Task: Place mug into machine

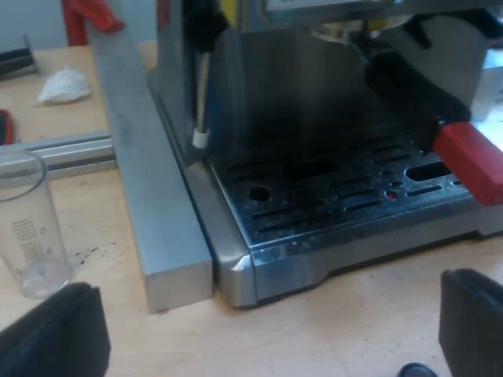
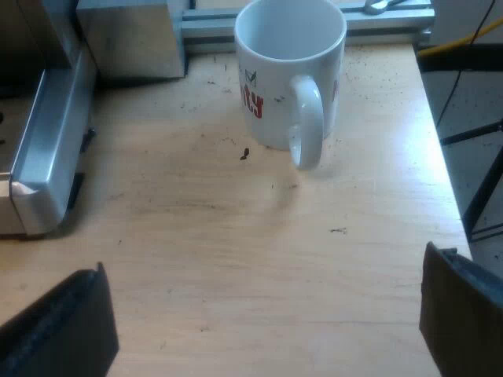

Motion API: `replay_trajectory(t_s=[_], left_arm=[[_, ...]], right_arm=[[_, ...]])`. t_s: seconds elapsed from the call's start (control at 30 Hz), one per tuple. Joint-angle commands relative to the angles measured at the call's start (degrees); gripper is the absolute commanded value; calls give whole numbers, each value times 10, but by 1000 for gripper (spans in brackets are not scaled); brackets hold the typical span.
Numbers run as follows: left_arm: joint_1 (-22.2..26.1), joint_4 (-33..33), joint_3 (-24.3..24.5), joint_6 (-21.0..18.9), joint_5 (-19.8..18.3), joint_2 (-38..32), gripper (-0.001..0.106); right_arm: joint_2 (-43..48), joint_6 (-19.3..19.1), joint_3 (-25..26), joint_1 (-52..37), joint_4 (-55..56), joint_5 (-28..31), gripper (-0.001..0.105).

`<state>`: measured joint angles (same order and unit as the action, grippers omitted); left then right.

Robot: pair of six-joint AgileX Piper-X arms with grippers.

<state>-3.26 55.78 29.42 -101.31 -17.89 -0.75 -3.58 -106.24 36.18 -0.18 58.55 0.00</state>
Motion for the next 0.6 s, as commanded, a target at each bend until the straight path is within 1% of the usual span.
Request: replay_trajectory(t_s=[0.03,0.07,0.13,0.17,0.2,0.23,0.27,0.4,0.43,0.53,0.6], left_arm=[[-38,-37,3,-4,-28,5,87],[-53,-47,3,-4,-36,11,87],[-71,-59,3,-4,-38,19,87],[-81,-67,3,-4,-38,24,87],[-88,-72,3,-4,-38,28,87],[-111,-88,3,-4,-39,41,87],[-123,-99,3,-4,-43,48,87],[-161,-136,3,-2,-84,80,87],[-172,-142,3,-2,-90,89,87],[-197,-149,3,1,-95,109,87],[-204,-150,2,1,-96,115,87]], right_arm=[[-29,-1,32,0,0,0,81],[-35,4,37,0,0,0,81],[-40,9,40,0,0,0,81],[-49,24,44,0,-2,0,81],[-52,28,44,0,-3,0,81],[-64,51,43,0,-9,0,81],[-70,59,43,0,-10,0,81],[-87,62,43,0,-10,0,81],[-91,62,43,0,-10,0,81],[-99,62,43,0,-10,0,81],[-112,62,43,0,-10,0,81]])
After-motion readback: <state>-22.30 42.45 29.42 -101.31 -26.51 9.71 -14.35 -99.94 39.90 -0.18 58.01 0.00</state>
